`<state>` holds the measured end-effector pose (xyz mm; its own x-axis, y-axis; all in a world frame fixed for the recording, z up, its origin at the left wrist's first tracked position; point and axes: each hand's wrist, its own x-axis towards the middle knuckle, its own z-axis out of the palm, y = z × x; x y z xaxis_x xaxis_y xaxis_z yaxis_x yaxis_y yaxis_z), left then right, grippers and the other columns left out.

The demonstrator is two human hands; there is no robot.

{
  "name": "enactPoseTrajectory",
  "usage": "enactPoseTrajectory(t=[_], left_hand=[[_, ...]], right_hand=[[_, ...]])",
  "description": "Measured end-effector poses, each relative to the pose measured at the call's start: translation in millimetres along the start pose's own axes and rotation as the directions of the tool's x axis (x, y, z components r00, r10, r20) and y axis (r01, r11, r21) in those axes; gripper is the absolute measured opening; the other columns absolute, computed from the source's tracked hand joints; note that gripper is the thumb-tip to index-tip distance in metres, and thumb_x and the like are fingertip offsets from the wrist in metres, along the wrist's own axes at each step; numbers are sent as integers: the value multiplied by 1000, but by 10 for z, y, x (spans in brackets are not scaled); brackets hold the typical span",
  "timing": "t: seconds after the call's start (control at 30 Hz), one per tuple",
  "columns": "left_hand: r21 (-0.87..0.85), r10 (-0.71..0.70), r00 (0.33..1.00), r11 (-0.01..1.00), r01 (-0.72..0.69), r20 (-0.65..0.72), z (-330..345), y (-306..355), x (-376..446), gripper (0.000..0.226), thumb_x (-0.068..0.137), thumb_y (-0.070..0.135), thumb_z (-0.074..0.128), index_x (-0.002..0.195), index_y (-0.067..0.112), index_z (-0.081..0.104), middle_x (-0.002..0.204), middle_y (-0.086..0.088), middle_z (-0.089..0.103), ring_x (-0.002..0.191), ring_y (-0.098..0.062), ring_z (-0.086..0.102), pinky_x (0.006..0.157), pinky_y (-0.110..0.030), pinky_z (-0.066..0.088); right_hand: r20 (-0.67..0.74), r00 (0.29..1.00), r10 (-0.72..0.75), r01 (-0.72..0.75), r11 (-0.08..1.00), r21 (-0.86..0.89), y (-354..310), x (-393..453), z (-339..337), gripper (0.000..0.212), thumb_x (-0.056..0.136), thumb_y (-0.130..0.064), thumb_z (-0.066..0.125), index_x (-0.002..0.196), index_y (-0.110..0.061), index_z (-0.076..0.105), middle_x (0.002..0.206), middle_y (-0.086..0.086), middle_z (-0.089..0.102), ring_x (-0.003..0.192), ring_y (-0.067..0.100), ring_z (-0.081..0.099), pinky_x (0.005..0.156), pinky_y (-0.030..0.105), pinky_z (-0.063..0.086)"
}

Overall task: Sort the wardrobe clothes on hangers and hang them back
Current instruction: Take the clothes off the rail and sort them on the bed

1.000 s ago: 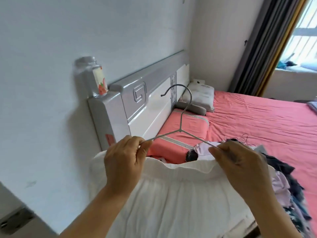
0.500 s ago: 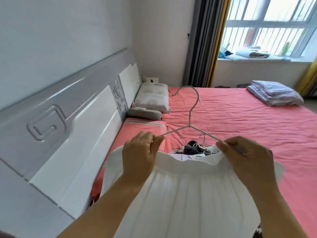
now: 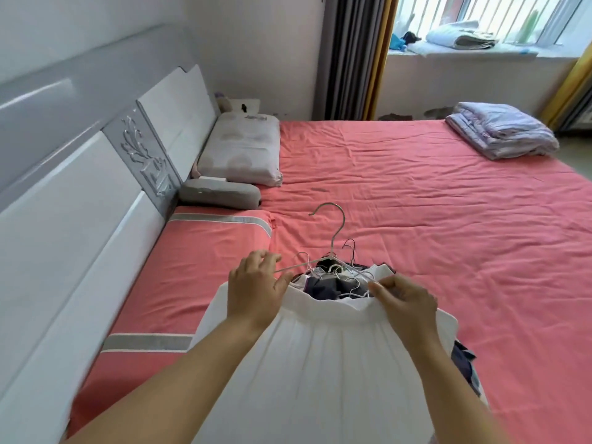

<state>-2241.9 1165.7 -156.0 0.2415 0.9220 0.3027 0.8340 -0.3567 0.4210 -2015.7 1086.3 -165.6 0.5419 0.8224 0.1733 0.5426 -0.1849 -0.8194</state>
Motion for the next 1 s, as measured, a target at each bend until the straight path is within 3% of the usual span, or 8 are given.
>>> enactPoseTrajectory(t=[0.13,0.27,0.33,0.37,0.5,0.67,0.87,1.0], left_hand=[[-3,-64,985,998,65,159,311,-113,39,33,92,33,55,120,17,60,125,-2,53,114,-23,50,91,-34,38],[31,-142,935,990,140,326,543,-218,29,35,95,36,48,128,22,52,132,6,48,124,-15,42,92,-29,38],[43,-166,910,986,162,380,621,-262,31,37,96,38,47,129,22,51,135,7,46,127,-12,40,93,-27,37],[43,-168,906,986,164,390,638,-272,32,37,96,38,47,128,22,51,135,6,47,127,-12,40,92,-26,37],[4,-196,906,978,210,375,636,-343,17,36,95,40,48,126,21,54,130,6,50,120,-11,46,89,-25,38],[-37,-273,885,950,309,376,452,-543,-90,36,93,40,52,124,22,55,126,7,54,109,-12,54,85,-27,44],[-61,-370,843,903,425,390,-88,-906,-496,34,90,40,56,121,26,58,106,10,60,93,-8,58,85,-28,46],[-69,-456,825,861,504,335,-686,-1204,-1014,30,89,39,57,117,29,59,100,14,60,91,-6,58,85,-28,47]], right_hand=[[59,995,86,-81,993,-91,361,292,300,19,78,-26,74,62,-21,65,57,-13,56,68,18,57,84,41,35],[105,980,166,-162,986,-46,668,480,521,21,75,-25,76,61,-28,62,64,-11,59,72,20,57,87,50,43],[121,973,194,-187,980,-70,782,514,613,13,72,-30,78,80,-30,67,81,-4,64,86,22,60,91,51,42],[126,972,197,-181,975,-127,813,515,641,24,71,-29,78,93,-27,69,90,-2,64,94,22,58,94,50,39],[207,968,142,-107,980,-169,813,384,779,41,72,-20,79,111,-17,66,103,0,61,105,22,54,95,48,39],[391,918,72,-48,996,-71,580,71,1036,32,77,-13,75,108,-14,64,102,-2,58,85,11,56,69,12,39],[558,827,-67,59,998,31,-62,-396,1426,30,78,-18,75,106,-16,64,86,-10,60,80,7,59,71,15,44],[667,701,-252,233,965,120,-659,-840,1684,28,80,-25,74,105,-22,63,89,-19,57,80,3,58,72,14,45]])
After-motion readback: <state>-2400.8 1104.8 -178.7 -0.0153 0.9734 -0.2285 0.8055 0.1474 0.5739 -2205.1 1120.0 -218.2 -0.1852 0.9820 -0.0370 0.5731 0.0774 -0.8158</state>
